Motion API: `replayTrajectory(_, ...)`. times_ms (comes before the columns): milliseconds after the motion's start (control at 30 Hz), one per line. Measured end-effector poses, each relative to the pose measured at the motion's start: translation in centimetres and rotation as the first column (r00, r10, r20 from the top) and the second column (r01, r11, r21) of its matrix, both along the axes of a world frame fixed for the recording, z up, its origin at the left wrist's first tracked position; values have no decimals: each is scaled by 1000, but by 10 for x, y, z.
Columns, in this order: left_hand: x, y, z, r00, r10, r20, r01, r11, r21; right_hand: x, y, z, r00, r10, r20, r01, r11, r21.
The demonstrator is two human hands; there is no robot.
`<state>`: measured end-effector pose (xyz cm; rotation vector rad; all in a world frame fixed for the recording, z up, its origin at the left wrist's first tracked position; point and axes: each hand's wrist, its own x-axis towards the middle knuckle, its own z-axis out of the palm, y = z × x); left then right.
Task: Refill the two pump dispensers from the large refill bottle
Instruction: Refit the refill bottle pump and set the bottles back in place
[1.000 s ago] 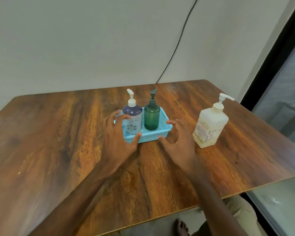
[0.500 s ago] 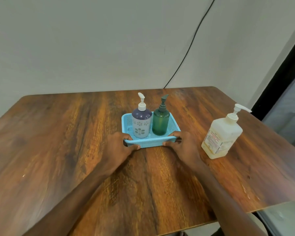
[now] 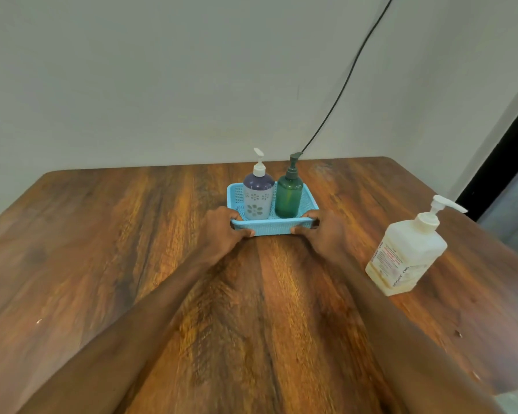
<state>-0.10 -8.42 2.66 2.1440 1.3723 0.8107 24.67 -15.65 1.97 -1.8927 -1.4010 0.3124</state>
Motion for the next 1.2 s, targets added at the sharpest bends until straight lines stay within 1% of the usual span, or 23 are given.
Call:
replayTrajectory(100,9,17,1,1000,18,-11,-18,1000,-19,5,17,7,1000,16,-15,-16,1000,-12)
replayTrajectory(200,15,29,5,999,30,-18,-30,999,-26,6,30,14,998,7,-68,-10,999,-43)
replayTrajectory(367,21,33,6,999,45,-28,-46,998,-46,8,41,10,1000,-12,-28,10,997,-71)
replayTrajectory(467,23,19,-1,996,72,-44,-73,997,-31,2,29,10,1000,-3,-13,2,999,-40)
replayTrajectory(567,29,-10,-6,992,112,-51,-113,994,-6,-11,2,15,997,-5,-83,8,999,32)
replayTrajectory(600,32,-22,-6,990,132,-43,-132,991,5,-14,-8,17,996,-16,-84,20,998,53)
replayTrajectory(667,43,-49,-2,989,148,-29,-146,987,63,-18,-32,19,997,-38,-66,42,998,53)
replayTrajectory(733,58,-76,2,994,111,1,-110,985,132,-19,-62,21,993,-90,-80,93,995,42)
replayTrajectory(800,71,-97,4,999,45,10,-46,983,180,-20,-96,25,981,-153,-124,167,979,115)
replayTrajectory(867,86,-114,3,999,-49,-24,53,974,219,-19,-127,29,961,-202,-191,234,958,163)
replayTrajectory(933,103,-130,7,984,-172,-41,177,965,195,-17,-157,32,932,-245,-267,296,940,170)
replayTrajectory(1000,120,-142,10,965,-252,-66,260,953,158,-15,-183,34,909,-284,-306,352,915,196)
replayTrajectory(1100,143,-159,18,952,-281,-120,294,949,113,-5,-215,30,890,-365,-273,437,854,281)
replayTrajectory(1200,154,-173,28,942,-307,-139,317,947,51,13,-234,21,849,-484,-213,529,765,367)
